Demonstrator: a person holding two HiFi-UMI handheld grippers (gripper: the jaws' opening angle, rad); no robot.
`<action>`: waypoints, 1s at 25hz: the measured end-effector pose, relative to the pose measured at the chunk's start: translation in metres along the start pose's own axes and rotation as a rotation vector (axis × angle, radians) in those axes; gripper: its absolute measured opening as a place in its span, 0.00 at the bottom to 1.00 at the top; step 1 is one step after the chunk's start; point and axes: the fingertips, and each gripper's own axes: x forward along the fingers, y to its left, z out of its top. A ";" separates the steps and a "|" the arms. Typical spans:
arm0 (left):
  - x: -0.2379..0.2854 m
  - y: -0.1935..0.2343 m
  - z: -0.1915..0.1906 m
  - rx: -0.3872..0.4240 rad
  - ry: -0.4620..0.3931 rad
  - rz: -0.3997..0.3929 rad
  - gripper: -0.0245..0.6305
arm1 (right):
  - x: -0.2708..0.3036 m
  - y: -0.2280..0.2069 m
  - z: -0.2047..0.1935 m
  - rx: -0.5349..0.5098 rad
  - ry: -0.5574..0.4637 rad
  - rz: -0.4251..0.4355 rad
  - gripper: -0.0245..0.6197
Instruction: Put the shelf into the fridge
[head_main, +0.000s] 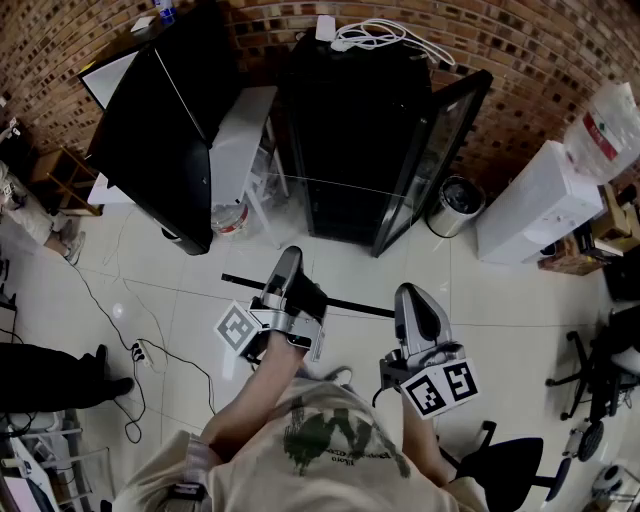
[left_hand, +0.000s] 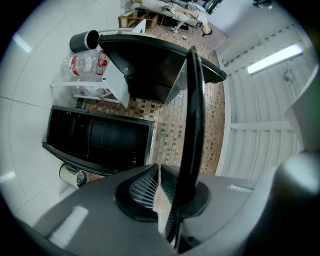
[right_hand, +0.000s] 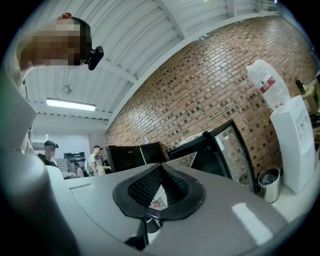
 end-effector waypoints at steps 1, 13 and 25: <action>0.002 0.001 -0.001 0.003 -0.001 -0.001 0.07 | -0.001 -0.002 0.001 -0.001 -0.003 0.003 0.04; 0.026 0.010 -0.019 -0.009 -0.013 -0.006 0.07 | -0.001 -0.030 0.016 0.000 -0.012 0.027 0.04; 0.072 0.029 -0.006 -0.025 -0.009 -0.019 0.07 | 0.032 -0.058 0.016 -0.019 0.007 0.001 0.04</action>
